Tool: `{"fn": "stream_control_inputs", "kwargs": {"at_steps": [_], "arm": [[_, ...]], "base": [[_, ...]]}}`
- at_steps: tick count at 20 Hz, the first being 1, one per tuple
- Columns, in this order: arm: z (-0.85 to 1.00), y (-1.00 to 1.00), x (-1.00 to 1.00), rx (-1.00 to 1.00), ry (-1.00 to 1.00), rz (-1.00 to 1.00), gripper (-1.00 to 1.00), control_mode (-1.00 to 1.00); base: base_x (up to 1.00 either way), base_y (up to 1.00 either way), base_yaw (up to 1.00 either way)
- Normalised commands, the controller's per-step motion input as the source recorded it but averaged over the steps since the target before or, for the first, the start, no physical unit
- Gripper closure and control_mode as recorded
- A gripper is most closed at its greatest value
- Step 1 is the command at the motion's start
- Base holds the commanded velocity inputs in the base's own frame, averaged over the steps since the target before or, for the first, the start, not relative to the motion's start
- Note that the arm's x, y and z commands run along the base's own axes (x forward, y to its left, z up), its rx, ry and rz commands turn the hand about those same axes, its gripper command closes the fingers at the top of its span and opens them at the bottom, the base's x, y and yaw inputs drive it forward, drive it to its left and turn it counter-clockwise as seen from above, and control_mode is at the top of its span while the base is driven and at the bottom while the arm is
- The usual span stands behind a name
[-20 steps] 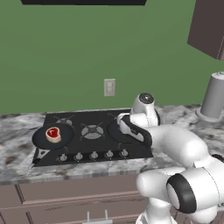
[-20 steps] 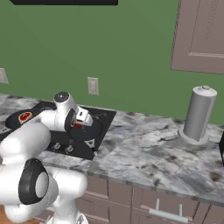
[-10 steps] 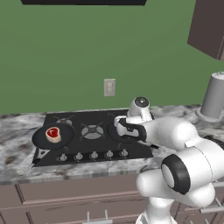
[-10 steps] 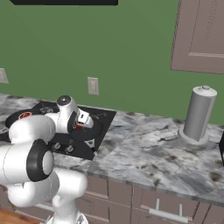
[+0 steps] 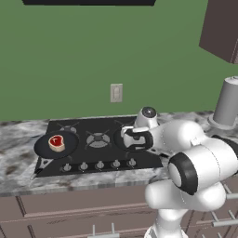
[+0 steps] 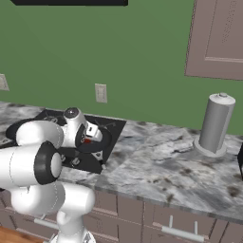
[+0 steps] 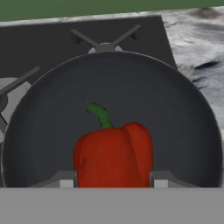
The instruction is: Place both pans onto different burners. Then place the bell pepper and the steak on different pans.
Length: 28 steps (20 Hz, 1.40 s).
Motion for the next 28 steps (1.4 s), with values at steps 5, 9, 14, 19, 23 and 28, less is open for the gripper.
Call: {"fn": "stream_control_inputs", "kwargs": {"at_steps": [5, 9, 14, 19, 23, 28], "arm": [[-0.18, 0.00, 0.15, 0.00, 0.00, 0.00, 1.00, -1.00], [-0.18, 0.00, 0.12, 0.00, 0.00, 0.00, 1.00, -1.00], [-0.17, 0.00, 0.10, 0.00, 0.00, 0.00, 1.00, -1.00], [-0.15, 0.01, 0.10, 0.00, 0.00, 0.00, 1.00, -1.00], [-0.14, 0.00, 0.09, 0.00, 0.00, 0.00, 1.00, -1.00], [-0.15, 0.00, 0.07, 0.00, 0.00, 0.00, 1.00, -1.00]], "base": [[0.00, 0.00, 0.00], [0.00, 0.00, 0.00], [0.00, 0.00, 0.00], [0.00, 0.00, 0.00], [0.00, 0.00, 0.00], [0.00, 0.00, 0.00]]}}
